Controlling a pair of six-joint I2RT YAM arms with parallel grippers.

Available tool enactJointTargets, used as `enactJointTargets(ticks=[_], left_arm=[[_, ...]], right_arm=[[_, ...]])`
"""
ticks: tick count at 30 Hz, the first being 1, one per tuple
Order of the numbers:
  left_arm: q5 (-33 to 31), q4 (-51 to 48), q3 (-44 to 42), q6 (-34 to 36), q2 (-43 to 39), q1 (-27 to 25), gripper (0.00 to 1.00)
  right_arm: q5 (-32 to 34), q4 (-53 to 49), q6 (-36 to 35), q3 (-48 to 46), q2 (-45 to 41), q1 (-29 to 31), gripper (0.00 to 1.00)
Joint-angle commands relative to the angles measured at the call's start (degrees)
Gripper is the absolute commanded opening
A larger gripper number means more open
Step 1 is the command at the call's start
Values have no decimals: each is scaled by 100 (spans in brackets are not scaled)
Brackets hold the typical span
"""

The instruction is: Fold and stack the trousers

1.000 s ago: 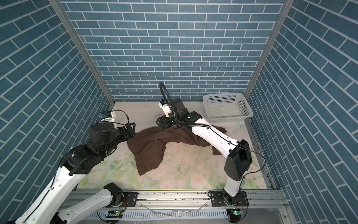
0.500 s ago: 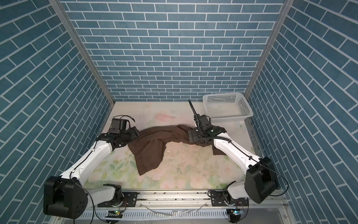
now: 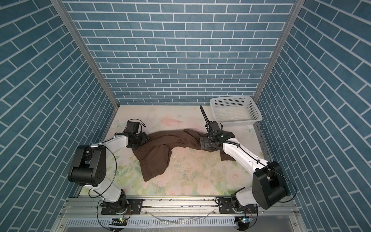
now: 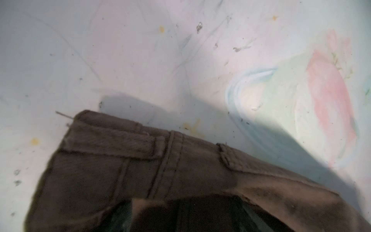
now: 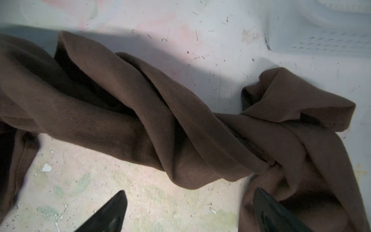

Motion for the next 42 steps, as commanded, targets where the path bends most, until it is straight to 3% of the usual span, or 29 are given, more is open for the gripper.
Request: enactJointTargets(ticks=[1,5,6,8,9,10,15,16,19,22,29,38,42], left_arm=[[126,377,133,-78,318,89,74],[213,587,199,-53,680,132,65],[279,611,234,-46,763,159,56],[479,719,266,-80,886,229,16],[515,724,277,-92,898,251,3],[529,707,299,-101,874,268,0],[460,218,560,82,328,369,0],[381,17,671,155,132,385,0],[39,-685,999,327,-519,411,0],[-431,-1214,1216,463,-1279,429,0],[-1067,-2017,1576,751,-2630,598,0],[-1247,-2624,2299,794,-3499,644,0],[-1294,-2869,2729,745,-3789,644,0]], right_arm=[[-302,256,222,-67,429,-99,98],[-518,285,223,341,1029,-132,95],[-593,333,261,379,1116,-133,94],[-784,479,335,408,1283,-131,94],[-903,522,331,427,1340,-133,93],[-1022,553,306,464,1440,-127,93],[-1047,657,325,607,1869,-128,84],[-1046,692,352,631,1957,-132,75],[-959,634,405,812,2103,-140,30],[-801,397,355,1034,2006,-148,3],[-35,19,309,1139,749,-311,0],[1343,-527,-1,1284,-1378,-396,0],[1511,-766,-107,1506,-2010,-392,0]])
